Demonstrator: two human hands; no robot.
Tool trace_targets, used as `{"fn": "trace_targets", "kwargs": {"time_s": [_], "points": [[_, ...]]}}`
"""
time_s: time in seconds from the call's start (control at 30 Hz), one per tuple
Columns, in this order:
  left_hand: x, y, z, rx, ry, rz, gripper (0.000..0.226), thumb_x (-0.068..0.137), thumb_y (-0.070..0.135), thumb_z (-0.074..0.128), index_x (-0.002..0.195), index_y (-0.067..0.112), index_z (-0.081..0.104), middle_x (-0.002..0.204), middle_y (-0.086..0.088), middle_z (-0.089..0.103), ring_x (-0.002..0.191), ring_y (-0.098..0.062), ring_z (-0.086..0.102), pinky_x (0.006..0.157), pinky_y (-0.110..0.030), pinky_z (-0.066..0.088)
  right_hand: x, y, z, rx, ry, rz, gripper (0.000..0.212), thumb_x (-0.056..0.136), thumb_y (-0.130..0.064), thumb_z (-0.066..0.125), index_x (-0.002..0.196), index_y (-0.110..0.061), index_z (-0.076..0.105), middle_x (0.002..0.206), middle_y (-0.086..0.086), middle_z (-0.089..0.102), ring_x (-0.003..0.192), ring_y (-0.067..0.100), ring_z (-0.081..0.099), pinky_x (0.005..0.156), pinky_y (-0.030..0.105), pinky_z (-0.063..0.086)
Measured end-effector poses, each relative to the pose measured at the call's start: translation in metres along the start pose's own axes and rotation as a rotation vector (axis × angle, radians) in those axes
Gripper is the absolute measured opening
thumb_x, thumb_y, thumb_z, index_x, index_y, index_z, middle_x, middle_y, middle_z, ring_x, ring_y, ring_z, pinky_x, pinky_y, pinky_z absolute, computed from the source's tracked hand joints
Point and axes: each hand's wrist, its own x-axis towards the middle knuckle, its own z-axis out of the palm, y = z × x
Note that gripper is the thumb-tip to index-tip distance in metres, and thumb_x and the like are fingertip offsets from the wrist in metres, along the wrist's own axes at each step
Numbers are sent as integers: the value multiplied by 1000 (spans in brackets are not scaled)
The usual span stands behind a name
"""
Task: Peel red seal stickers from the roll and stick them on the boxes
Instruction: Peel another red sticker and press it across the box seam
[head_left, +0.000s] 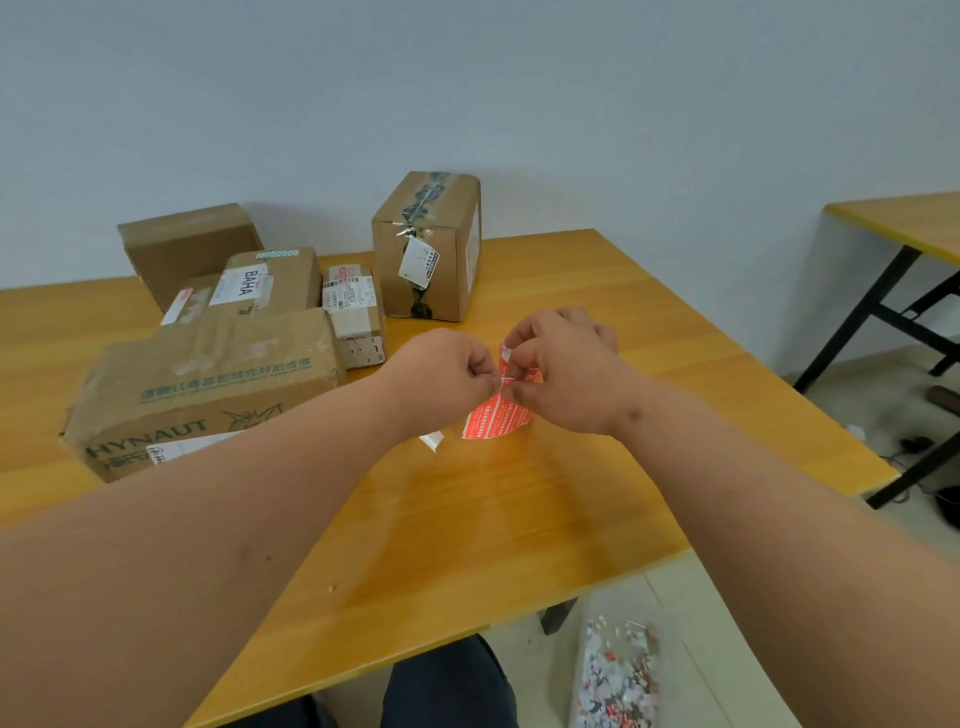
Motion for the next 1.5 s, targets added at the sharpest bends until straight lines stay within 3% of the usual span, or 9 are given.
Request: {"fn": "trace_targets", "kwargs": {"time_s": [0.27,0.57,0.77,1.07,1.33,1.5], "points": [[-1,-2,1,14,50,34,15,92,19,59,88,11,71,64,8,55,58,-5,48,52,-18,38,2,-5,-2,29,-10,-13,33,83,-37,68,57,-39,48,109,-14,51,118,17,33,100,41,25],[2,-4,-1,-77,20,4,12,91,16,62,85,12,72,67,5,57,64,-10,51,59,-23,43,0,-6,1,61,41,-48,37,81,-32,71,54,-39,46,101,-17,50,110,15,33,93,35,21],[1,-6,-4,-178,-15,-62,15,90,17,66,76,20,68,74,2,64,68,-9,56,60,-22,45,1,-7,2,48,68,-82,23,81,-28,71,65,-34,56,98,-19,50,110,14,33,91,34,18],[2,-6,-7,-345,-58,-172,8,88,15,69,80,13,72,82,-9,69,78,-16,60,85,-37,51,5,-4,3,57,71,-108,17,82,-26,70,68,-31,61,100,-21,51,112,14,33,89,32,15],[6,-6,-8,-374,-75,-205,8,86,14,70,78,14,72,76,-8,66,75,-16,58,88,-38,49,7,0,6,93,79,-119,18,84,-22,69,69,-29,61,103,-20,52,111,14,34,87,30,14],[7,-10,-8,-392,-77,-211,8,86,12,70,78,13,72,74,-7,66,71,-15,56,75,-31,43,7,1,8,93,99,-123,19,83,-22,69,68,-28,59,103,-19,51,108,12,35,90,34,19]]}}
